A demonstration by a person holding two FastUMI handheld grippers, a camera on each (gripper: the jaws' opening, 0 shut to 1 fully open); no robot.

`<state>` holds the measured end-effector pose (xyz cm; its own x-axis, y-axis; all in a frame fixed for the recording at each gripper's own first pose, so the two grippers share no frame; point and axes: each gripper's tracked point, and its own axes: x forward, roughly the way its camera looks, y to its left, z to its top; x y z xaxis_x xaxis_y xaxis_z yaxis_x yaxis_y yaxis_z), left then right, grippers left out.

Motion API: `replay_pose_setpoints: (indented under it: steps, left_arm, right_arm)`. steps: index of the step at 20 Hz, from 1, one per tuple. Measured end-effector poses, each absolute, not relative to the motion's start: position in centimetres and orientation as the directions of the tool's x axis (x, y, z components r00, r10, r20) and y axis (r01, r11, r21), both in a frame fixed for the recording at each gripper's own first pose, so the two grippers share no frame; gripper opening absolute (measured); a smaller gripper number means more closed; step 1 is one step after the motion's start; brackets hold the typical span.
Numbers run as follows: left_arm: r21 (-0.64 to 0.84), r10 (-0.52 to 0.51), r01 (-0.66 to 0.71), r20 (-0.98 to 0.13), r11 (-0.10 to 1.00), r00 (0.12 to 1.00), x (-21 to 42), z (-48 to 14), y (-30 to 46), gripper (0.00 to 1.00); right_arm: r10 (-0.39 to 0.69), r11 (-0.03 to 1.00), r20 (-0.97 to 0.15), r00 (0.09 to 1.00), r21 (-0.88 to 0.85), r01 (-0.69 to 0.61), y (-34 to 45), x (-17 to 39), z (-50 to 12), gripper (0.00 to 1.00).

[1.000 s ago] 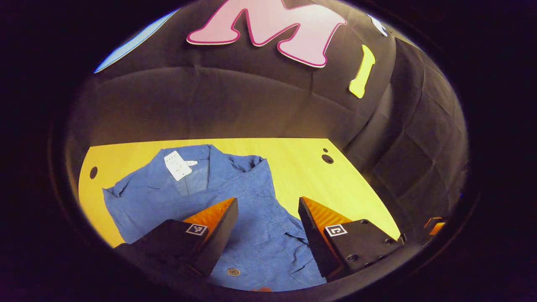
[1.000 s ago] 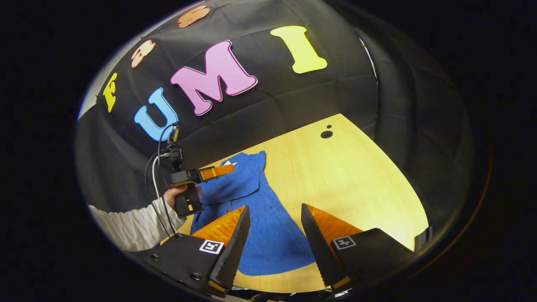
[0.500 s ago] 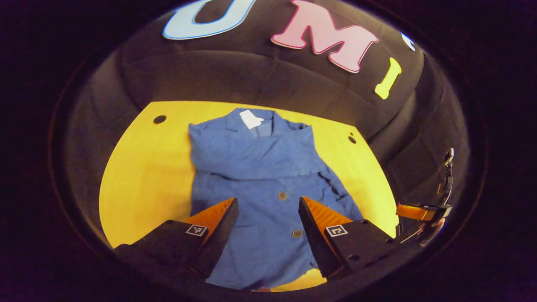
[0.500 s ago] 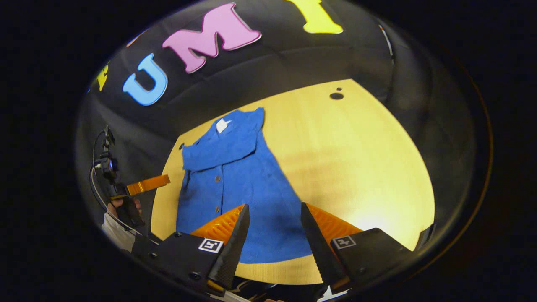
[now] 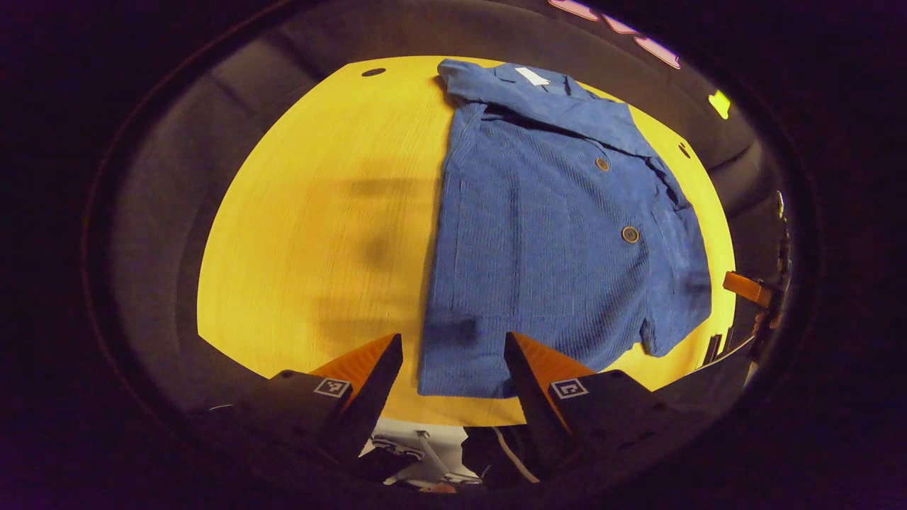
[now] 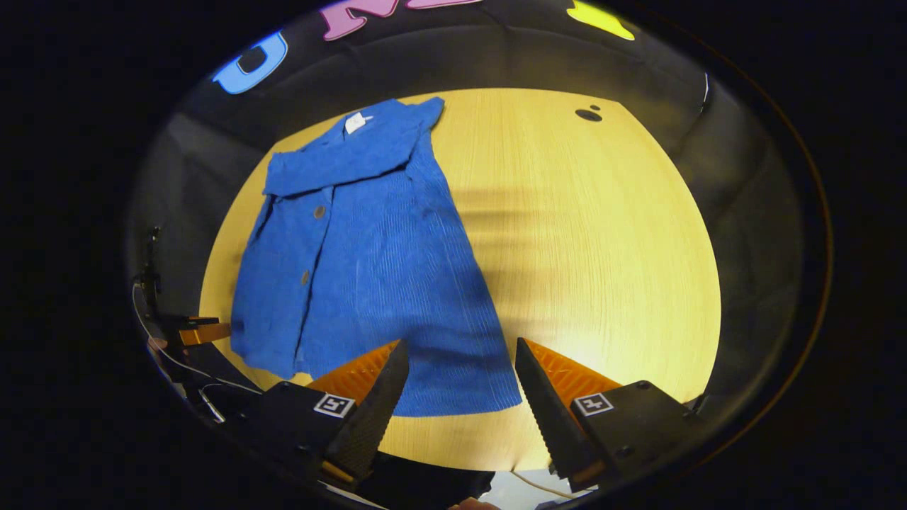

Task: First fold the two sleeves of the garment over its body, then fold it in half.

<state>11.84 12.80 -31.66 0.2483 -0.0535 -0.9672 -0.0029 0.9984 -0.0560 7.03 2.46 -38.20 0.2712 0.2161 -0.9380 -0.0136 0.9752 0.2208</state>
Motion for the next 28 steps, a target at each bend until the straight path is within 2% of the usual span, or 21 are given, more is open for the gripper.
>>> replay_pose_setpoints:
  steps: [1,2,7,12,15,18,19,20,21,22,23,24,25,26,28]
  left_arm:
    - [-0.048,-0.047,0.004,-0.968,0.999,0.246,12.0,-31.8,12.9,0.85]
    - [-0.035,-0.037,0.012,-0.97,0.999,0.239,11.9,-32.1,13.1,0.85]
    - [0.051,0.046,0.025,-0.981,0.998,0.19,12.2,-34.1,13.5,0.85]
    - [0.036,0.035,0.009,-0.987,0.999,0.155,12.4,-34.7,14.1,0.85]
    - [0.004,0.011,-0.045,-0.991,0.999,0.137,12.3,-34.8,13.9,0.85]
    - [-0.014,-0.002,-0.067,-0.986,0.998,0.165,12.1,-35.0,13.7,0.85]
    - [-0.011,0.0,-0.059,-0.983,0.998,0.185,12.1,-35.1,13.6,0.82]
    - [-0.01,0.001,-0.056,-0.981,0.998,0.193,12.0,-35.3,13.4,0.85]
    - [-0.012,-0.001,-0.053,-0.979,0.999,0.202,12.2,-35.1,13.1,0.76]
    - [-0.012,-0.001,-0.056,-0.979,0.998,0.205,12.2,-35.2,12.9,0.73]
    - [-0.015,-0.005,-0.048,-0.979,0.999,0.206,12.4,-35.0,12.5,0.67]
    - [-0.015,-0.01,-0.025,-0.978,1.0,0.207,12.3,-35.2,12.0,0.55]
    - [-0.017,-0.019,0.012,-0.977,1.0,0.212,12.4,-35.2,11.5,0.44]
    - [-0.015,-0.025,0.047,-0.975,0.999,0.22,12.5,-35.1,11.2,0.32]
    - [-0.003,-0.021,0.077,-0.971,0.997,0.237,12.8,-35.6,10.9,0.13]
  right_arm:
    - [0.205,0.978,-0.947,0.248,0.21,-0.006,2.6,6.6,-38.9,0.87]
    - [0.195,0.98,-0.954,0.228,0.2,0.001,2.5,6.3,-39.6,0.96]
    - [0.155,0.987,-0.975,0.159,0.159,0.012,2.2,6.3,-42.3,0.96]
    - [0.134,0.99,-0.985,0.106,0.136,0.019,1.9,5.4,-43.4,0.96]
    - [0.12,0.992,-0.987,0.11,0.122,0.01,2.0,5.5,-43.2,0.96]
    - [0.092,0.996,-0.986,0.142,0.091,-0.012,2.2,5.5,-43.5,0.96]
    - [0.093,0.996,-0.984,0.153,0.094,-0.001,2.1,5.3,-43.3,0.97]
    - [0.095,0.995,-0.983,0.157,0.096,-0.001,2.2,5.3,-43.4,0.97]
    - [0.096,0.995,-0.983,0.158,0.096,-0.005,2.2,5.2,-43.4,0.97]
    - [0.096,0.995,-0.983,0.156,0.096,-0.005,2.2,5.3,-43.5,0.85]
    - [0.095,0.995,-0.984,0.15,0.097,0.01,2.1,5.2,-43.4,0.84]
    - [0.092,0.995,-0.985,0.147,0.097,0.023,2.2,5.2,-43.4,0.96]
    - [0.097,0.995,-0.985,0.144,0.101,0.02,2.3,5.2,-43.4,0.83]
    - [0.108,0.993,-0.983,0.148,0.114,0.033,2.8,5.1,-43.3,0.82]
    - [0.137,0.989,-0.98,0.146,0.142,0.028,3.8,4.8,-43.2,0.33]
